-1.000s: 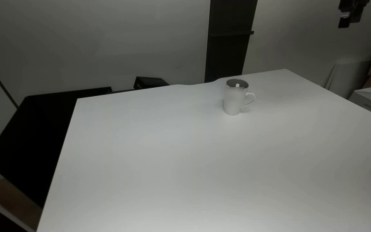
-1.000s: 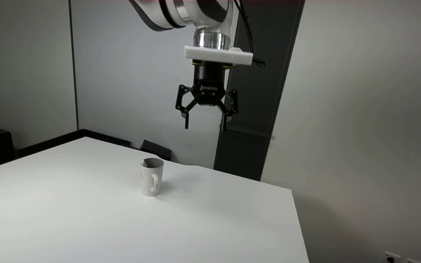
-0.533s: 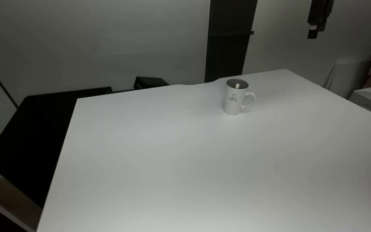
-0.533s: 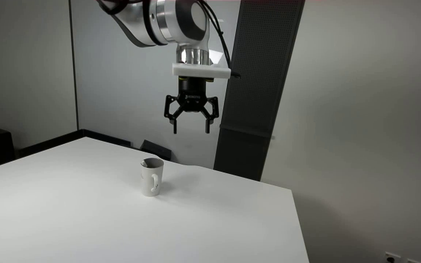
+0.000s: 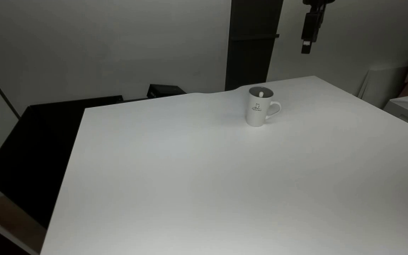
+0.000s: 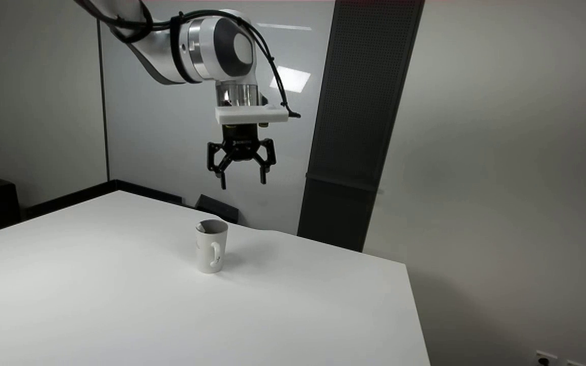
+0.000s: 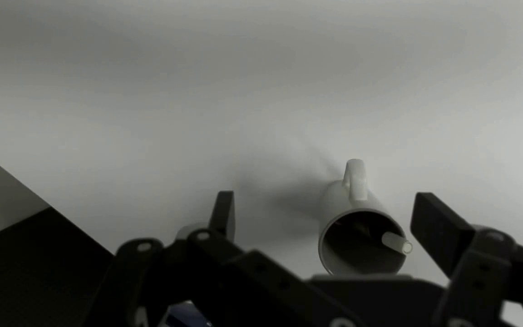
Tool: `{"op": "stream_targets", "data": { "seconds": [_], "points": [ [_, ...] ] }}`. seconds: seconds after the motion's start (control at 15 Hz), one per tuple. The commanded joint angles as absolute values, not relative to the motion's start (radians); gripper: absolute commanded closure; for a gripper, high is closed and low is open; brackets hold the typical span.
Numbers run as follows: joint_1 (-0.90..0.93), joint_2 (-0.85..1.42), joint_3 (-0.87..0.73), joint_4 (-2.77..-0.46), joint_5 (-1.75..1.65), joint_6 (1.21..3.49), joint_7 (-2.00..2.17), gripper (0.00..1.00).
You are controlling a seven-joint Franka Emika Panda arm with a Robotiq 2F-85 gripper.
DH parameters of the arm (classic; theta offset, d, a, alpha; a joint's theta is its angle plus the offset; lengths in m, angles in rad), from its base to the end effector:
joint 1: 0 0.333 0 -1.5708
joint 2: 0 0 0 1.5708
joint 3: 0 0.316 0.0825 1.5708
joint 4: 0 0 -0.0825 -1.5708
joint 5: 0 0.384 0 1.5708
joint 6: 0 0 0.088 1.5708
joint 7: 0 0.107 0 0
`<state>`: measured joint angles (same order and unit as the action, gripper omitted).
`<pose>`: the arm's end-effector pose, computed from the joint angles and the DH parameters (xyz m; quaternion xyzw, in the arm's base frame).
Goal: Take the marker out of the mug and put it on the table
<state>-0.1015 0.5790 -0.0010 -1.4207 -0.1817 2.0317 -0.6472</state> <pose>0.7125 -0.0834 0.3644 0.9485 0.3055 -0.0153 0.0823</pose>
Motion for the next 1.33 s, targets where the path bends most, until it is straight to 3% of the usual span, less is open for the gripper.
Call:
{"op": "stream_targets", "data": {
  "seconds": [0.0,0.6,0.73,1.27],
  "points": [
    [-0.081,0.587,0.018,-1.446,-0.199,2.096,-0.65,0.0],
    [-0.023,0.619,0.016,-1.521,-0.237,2.276,-0.56,0.0],
    [-0.037,0.615,0.039,-1.509,-0.2,2.176,-0.597,0.0],
    [-0.036,0.627,0.039,-1.508,-0.212,2.19,-0.598,0.0]
  ]
}}
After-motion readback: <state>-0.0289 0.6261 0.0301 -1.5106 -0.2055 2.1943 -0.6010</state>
